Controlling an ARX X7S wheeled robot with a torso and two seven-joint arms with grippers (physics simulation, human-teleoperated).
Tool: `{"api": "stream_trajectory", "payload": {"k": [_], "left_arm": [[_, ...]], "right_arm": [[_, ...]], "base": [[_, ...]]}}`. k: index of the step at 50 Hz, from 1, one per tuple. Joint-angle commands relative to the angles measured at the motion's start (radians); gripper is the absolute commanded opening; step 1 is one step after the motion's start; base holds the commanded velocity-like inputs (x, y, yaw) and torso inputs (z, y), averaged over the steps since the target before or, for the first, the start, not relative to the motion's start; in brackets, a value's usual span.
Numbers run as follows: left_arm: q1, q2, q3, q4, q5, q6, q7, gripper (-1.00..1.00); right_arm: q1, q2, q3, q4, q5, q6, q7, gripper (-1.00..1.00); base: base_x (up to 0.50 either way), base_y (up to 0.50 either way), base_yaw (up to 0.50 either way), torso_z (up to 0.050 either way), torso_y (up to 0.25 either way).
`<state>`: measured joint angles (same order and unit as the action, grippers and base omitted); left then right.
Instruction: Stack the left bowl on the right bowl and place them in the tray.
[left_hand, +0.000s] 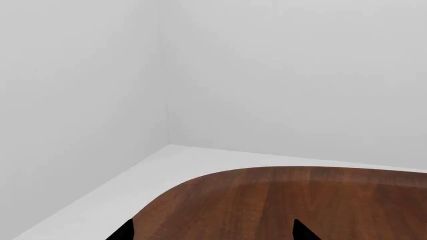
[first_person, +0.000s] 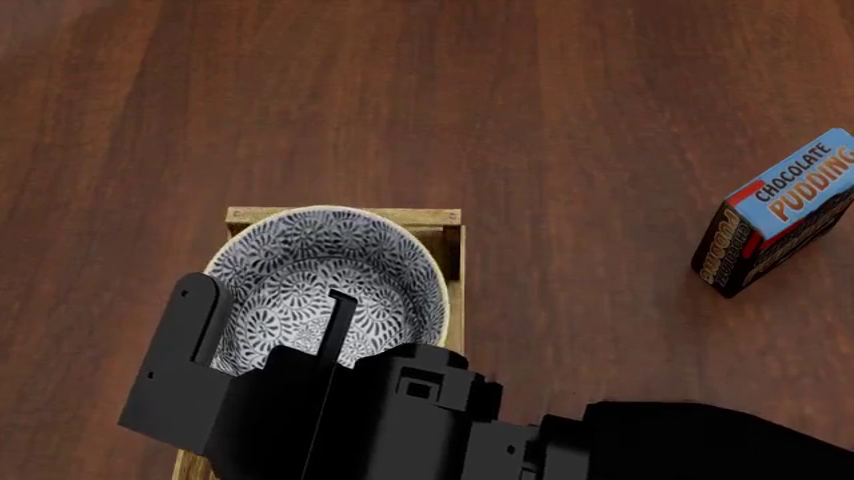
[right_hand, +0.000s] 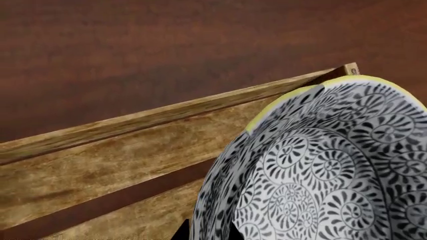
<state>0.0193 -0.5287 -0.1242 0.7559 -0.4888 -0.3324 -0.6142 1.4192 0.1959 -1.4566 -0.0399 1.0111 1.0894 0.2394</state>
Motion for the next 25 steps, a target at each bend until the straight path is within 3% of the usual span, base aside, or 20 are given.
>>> {"api": "stream_trajectory", "payload": {"k": [1, 25], "left_arm": [[0.001, -0.001, 0.004, 0.0, 0.002, 0.002, -0.001, 1.0], [0.001, -0.003, 0.003, -0.003, -0.002, 0.007, -0.002, 1.0]], "right_arm": [[-0.008, -0.002, 0.0, 0.01, -0.049, -0.009, -0.004, -1.0], [-0.037, -0.007, -0.016, 0.03, -0.054, -0.033, -0.021, -1.0]], "base": [[0.0, 0.0, 0.0, 0.0, 0.01], [0.0, 0.0, 0.0, 0.0, 0.0]]}}
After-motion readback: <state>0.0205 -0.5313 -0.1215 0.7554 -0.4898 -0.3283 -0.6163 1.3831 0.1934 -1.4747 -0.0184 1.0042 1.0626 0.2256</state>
